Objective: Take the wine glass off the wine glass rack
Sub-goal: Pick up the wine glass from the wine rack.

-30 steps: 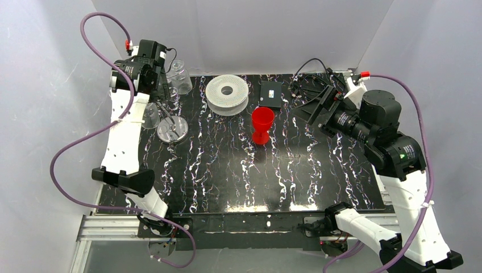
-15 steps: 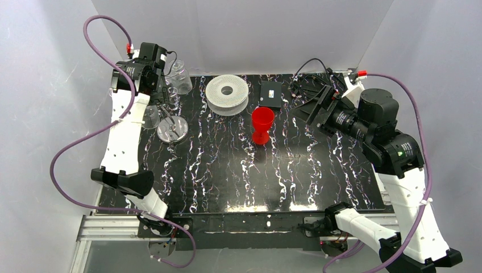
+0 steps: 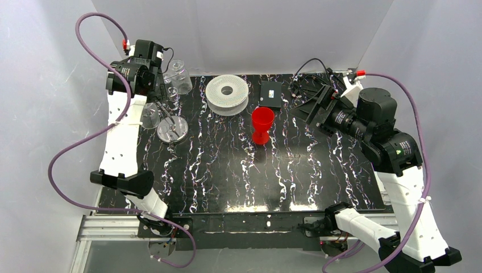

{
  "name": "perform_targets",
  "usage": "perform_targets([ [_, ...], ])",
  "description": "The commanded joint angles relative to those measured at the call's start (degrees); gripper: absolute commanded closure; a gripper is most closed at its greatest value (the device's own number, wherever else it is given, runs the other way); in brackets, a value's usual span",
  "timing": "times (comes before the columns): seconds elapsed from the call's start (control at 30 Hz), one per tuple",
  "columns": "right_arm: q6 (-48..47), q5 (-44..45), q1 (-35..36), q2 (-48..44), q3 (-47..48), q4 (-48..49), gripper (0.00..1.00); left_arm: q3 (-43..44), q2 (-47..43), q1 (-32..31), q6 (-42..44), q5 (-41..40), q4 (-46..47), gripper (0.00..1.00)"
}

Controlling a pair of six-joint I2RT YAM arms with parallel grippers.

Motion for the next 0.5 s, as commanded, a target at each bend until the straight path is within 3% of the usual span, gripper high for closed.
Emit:
perform_targets([
  [0.0, -0.51, -0.78, -0.3, -0.04, 0.0, 1.85, 0.02, 0.98, -0.07, 0.38, 0.41, -1.44, -18.77, 0.27],
  [0.47, -0.49, -1.17, -0.5, 0.17, -0.27, 1.31, 0.02, 1.18, 1.15, 0.82, -0.01, -0.22, -18.12, 0.27],
])
